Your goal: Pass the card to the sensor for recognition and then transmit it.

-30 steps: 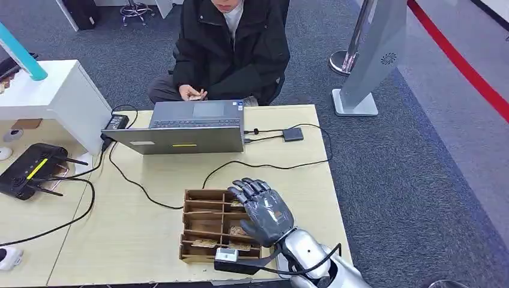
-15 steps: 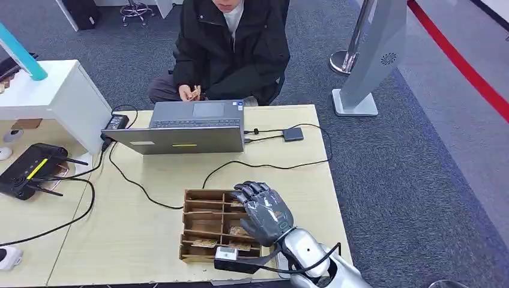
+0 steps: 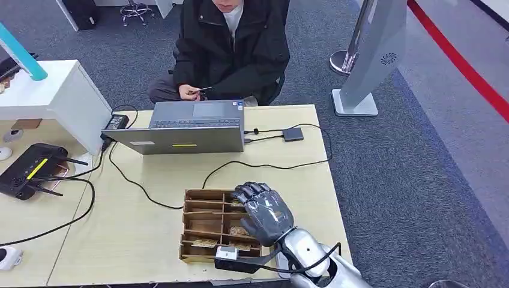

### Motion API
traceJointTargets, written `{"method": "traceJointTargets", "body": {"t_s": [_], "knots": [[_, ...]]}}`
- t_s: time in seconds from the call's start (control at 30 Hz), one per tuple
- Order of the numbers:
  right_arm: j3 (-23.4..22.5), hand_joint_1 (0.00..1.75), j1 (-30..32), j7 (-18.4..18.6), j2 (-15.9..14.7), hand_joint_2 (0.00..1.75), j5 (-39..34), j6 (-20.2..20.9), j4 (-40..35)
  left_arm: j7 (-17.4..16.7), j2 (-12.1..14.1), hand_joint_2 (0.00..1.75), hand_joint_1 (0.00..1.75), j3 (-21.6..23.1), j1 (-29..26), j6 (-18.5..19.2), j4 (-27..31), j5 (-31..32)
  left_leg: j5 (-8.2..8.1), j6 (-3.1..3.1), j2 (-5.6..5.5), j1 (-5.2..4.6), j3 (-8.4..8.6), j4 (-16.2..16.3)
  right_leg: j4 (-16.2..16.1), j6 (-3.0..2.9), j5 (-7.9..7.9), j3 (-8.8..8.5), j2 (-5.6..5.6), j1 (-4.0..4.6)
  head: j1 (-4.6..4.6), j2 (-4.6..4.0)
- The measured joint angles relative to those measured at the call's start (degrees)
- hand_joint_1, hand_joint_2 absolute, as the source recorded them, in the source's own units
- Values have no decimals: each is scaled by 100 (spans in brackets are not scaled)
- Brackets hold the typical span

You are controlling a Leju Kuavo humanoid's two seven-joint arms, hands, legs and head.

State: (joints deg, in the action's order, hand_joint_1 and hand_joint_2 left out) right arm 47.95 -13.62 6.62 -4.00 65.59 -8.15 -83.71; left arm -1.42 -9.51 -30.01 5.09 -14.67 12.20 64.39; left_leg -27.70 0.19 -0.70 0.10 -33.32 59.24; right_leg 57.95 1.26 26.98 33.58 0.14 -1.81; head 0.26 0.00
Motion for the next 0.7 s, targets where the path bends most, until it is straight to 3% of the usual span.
{"method": "traceJointTargets", "body": {"t_s": [0.23, 0.3, 0.7], "knots": [[-2, 91, -2, 2, 4, 175, -11, 52, 39, 0, 0, 0, 0, 0, 0, 0, 0, 4, 0, 0, 0, 0, 0, 0, 0, 0, 0, 0, 0, 0, 0, 0], [-7, 124, -3, 2, 4, 175, -13, 57, 42, 0, 0, 0, 0, 0, 0, 0, 0, 7, 0, 0, 0, 0, 0, 0, 0, 0, 0, 0, 0, 0, 0, 0], [-26, 124, -54, 20, 9, 175, -13, 59, 44, -2, 0, 0, 0, 0, 0, -4, 0, 7, 0, 0, 0, 0, 0, 0, 0, 0, 0, 0, 0, 0, 0, 0]]}}
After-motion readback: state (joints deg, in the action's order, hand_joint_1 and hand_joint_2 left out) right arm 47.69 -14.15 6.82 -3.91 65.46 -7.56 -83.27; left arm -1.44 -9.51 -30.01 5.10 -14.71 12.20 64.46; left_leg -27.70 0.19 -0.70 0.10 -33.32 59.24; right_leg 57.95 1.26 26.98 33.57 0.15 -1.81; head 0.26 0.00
